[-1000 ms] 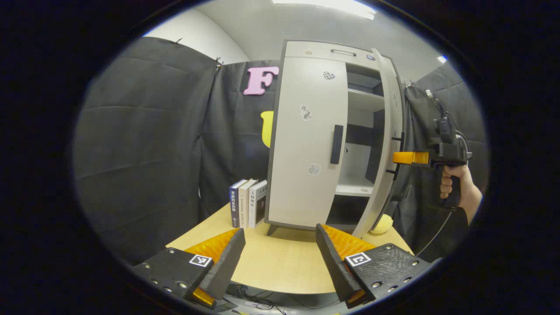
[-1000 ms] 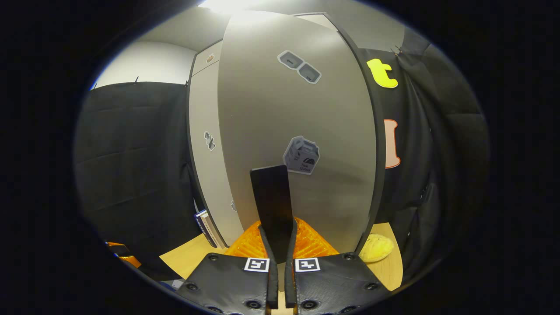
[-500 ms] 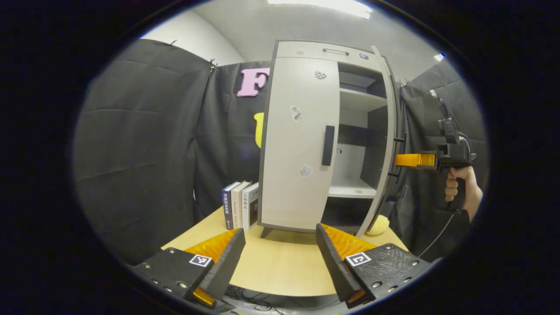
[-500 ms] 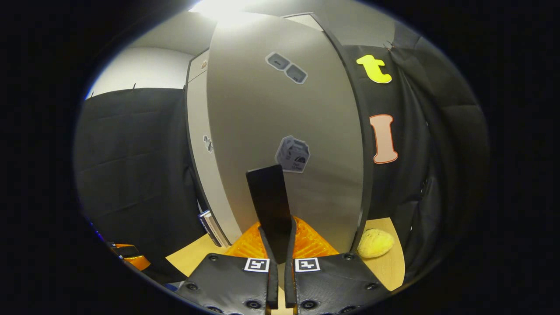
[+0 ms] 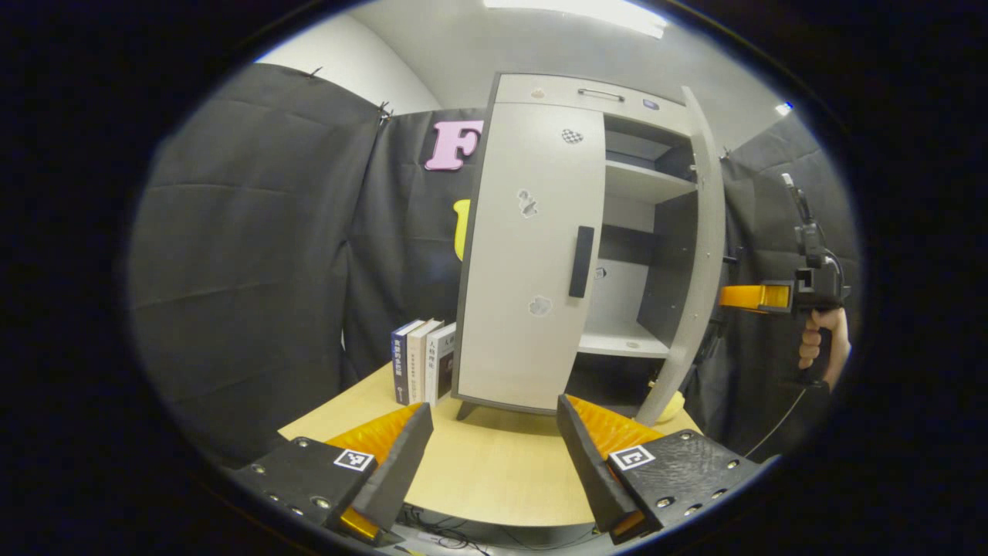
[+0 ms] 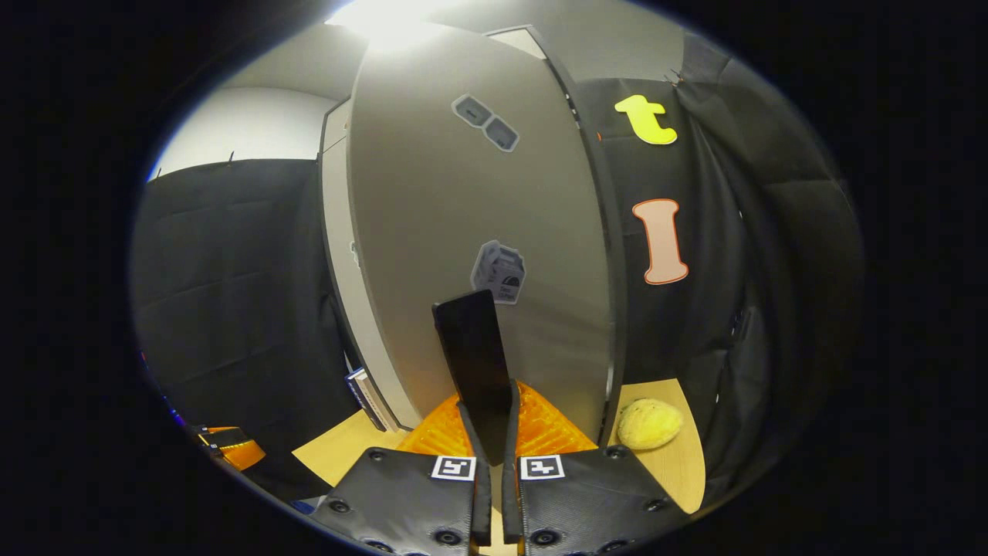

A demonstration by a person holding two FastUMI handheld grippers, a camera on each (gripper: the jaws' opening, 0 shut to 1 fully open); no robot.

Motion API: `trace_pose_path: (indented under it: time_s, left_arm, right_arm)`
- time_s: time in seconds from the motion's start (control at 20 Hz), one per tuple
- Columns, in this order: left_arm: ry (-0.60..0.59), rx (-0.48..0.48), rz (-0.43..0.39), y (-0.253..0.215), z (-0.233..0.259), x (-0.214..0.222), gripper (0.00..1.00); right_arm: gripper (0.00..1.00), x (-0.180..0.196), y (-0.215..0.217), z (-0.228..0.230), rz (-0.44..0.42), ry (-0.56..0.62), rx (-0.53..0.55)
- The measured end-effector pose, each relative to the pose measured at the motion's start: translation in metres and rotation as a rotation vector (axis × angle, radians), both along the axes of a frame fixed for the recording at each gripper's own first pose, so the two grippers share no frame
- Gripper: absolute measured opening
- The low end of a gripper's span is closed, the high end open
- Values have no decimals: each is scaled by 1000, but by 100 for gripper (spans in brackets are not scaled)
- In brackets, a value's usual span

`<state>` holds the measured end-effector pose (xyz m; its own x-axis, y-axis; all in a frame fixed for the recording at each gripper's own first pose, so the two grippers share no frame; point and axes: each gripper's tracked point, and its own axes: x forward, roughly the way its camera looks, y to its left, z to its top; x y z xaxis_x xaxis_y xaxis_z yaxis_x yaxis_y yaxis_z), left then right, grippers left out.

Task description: Open the right door of the double-door shoe cabinet with the right hand, and open the left door with the left hand.

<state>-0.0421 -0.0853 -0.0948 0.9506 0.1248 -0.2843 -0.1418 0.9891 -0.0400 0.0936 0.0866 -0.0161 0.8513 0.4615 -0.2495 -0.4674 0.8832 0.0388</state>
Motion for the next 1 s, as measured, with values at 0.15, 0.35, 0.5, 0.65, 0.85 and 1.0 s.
trace_pose_path:
  time_s: [0.15, 0.35, 0.5, 0.65, 0.85, 1.0]
  left_arm:
    - [14, 5, -4, -6, -3, 2, 95]
    - [9, 25, -12, -18, -2, 8, 93]
    - [-1, 36, -8, -22, 0, 12, 93]
    - [-2, 27, -3, -19, -2, 15, 93]
    - [7, 26, 8, 2, -6, 28, 94]
    - [1, 29, -1, 22, -1, 43, 94]
  right_arm:
    - [7, -2, -16, 1, -8, -5, 7]
    - [3, 3, -49, 9, -23, -24, -13]
    - [2, 10, -74, 12, -59, -35, -32]
    - [6, 22, -106, 17, -143, -34, -27]
    - [6, 23, -103, 14, -142, 12, 49]
    - [6, 21, -107, 16, -204, -13, 10]
